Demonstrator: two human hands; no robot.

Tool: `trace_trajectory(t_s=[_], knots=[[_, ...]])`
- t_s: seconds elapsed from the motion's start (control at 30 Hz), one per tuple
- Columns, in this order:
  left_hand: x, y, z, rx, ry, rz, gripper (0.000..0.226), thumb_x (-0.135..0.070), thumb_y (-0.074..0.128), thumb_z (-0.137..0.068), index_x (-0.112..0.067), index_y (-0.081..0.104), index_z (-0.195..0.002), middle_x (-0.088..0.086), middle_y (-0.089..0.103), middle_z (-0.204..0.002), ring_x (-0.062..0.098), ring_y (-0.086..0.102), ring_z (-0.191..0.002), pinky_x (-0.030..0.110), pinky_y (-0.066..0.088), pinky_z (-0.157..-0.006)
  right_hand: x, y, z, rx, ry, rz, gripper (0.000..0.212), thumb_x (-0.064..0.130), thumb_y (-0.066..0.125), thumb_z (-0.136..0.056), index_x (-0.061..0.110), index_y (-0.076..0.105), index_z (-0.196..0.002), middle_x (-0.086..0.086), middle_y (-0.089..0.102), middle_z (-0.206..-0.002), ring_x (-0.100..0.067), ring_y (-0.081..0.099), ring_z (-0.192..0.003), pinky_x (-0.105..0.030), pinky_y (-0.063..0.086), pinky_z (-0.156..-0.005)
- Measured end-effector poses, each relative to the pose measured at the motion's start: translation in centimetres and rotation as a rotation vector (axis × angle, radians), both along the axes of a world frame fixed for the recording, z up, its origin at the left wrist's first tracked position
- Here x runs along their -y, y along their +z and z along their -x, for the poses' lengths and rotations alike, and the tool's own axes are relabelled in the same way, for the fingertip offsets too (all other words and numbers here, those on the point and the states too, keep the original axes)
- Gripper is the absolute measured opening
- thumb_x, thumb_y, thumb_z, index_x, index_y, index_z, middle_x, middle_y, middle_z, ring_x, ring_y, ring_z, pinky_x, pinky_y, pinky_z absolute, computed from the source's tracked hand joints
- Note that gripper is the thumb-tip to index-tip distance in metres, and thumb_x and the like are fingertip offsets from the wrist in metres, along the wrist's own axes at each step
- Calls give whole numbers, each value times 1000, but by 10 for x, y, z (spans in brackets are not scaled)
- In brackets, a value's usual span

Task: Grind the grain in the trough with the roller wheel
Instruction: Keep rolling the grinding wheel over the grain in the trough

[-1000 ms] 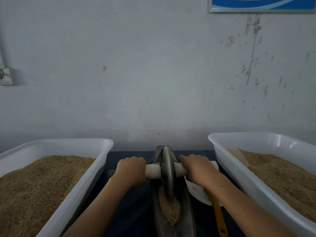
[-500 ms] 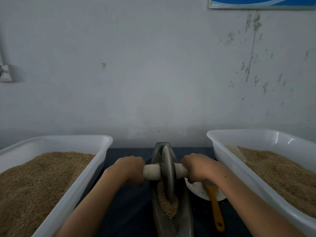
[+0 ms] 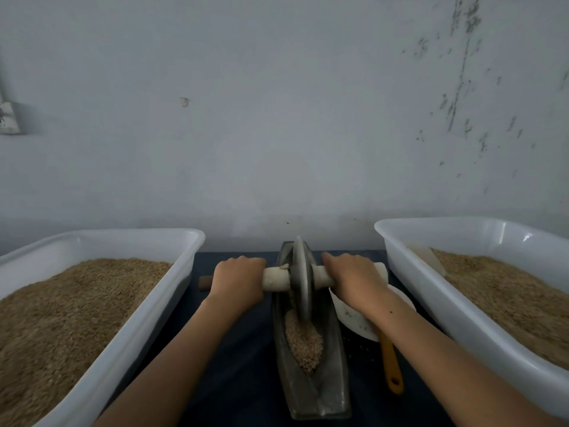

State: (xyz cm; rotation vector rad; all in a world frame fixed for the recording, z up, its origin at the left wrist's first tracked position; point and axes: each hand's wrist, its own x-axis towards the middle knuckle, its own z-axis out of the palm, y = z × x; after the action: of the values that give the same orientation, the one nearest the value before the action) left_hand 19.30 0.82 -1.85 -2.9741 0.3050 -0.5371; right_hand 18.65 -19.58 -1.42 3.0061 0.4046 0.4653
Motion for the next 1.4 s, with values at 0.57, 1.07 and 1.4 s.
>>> trace_trajectory(t_s=[0.57,1.07,1.4], knots=[[0,2,-3,-70,0,-8,28,-28,58,-85,-24,54,-112,1,63,-107,22,59,-98,30,38,-72,1,-4,-3,37,-2,3,23,12,52,-90,17,46,-111,-6,62,-105,-28,60,-94,-32,34,-67],[-6,12,0,-384,-23,-5,37,-30,69,-76,-18,58,-109,-3,57,-85,16,57,-80,29,45,-71,4,17,8,-277,22,111,15,14,62,-83,17,51,-93,1,54,-81,-15,53,-70,-25,33,-54],[-6,0,-5,-76,-59,-4,33,-34,61,-82,-24,55,-113,-1,63,-104,19,60,-93,28,39,-71,7,-10,-4,143,64,44,20,16,51,-90,20,43,-108,-3,63,-99,-26,61,-89,-32,35,-64]])
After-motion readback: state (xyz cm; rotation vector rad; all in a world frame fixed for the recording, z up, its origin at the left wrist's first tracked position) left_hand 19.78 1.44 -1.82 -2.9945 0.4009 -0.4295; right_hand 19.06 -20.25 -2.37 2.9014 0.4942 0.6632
